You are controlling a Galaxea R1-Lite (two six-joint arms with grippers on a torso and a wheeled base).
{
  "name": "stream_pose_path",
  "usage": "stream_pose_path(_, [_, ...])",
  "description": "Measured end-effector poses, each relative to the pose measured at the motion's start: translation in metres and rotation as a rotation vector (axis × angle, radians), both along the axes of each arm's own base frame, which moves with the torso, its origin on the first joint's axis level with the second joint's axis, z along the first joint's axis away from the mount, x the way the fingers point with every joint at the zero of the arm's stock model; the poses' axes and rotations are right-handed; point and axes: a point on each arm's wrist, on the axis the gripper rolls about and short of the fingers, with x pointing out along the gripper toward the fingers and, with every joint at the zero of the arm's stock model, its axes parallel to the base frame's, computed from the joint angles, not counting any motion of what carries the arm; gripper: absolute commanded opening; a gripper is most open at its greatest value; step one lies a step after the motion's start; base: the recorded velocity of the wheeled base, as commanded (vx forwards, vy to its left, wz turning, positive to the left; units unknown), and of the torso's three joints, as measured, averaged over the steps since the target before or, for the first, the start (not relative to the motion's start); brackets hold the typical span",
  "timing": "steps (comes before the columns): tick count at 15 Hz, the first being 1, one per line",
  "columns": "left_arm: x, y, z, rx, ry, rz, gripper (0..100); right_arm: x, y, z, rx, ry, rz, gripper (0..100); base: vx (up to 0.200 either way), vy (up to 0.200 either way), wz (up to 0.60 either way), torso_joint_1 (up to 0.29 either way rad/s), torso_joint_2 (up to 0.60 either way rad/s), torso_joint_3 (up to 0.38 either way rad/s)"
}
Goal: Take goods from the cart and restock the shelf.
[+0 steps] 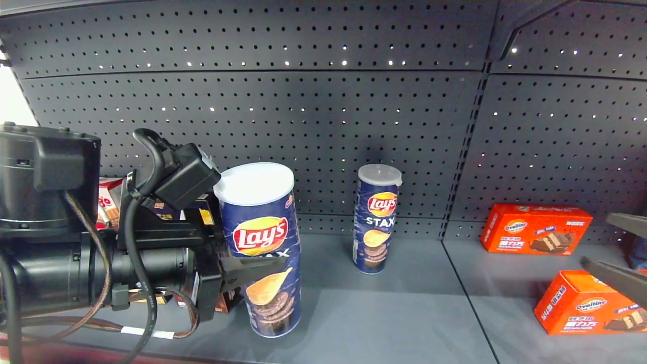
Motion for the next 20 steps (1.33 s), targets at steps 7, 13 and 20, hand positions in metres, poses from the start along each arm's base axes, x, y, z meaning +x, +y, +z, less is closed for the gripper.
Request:
stream_pose_path(7, [-0.001,0.0,-0.001,-0.009,-0.015,-0.001,0,0.103,0.064,-0.009,-0.064,0.101,0.156,100,0.0,0.0,0.0,0.0,0.0,0.0])
stream_pose_path(13, [-0.002,0.0,-0.006,-0.005,0.003,-0.015,0,0.134,0.09,-0.042,-0.12,0.196,0.205,100,0.0,0.0,0.0,0.0,0.0,0.0])
stream_pose_path(20, [-0.002,0.001,-0.006,-0.005,0.004,-0.016,0,0.169,0.094,-0.065,-0.072,0.199,0.325,100,0.0,0.0,0.0,0.0,0.0,0.0])
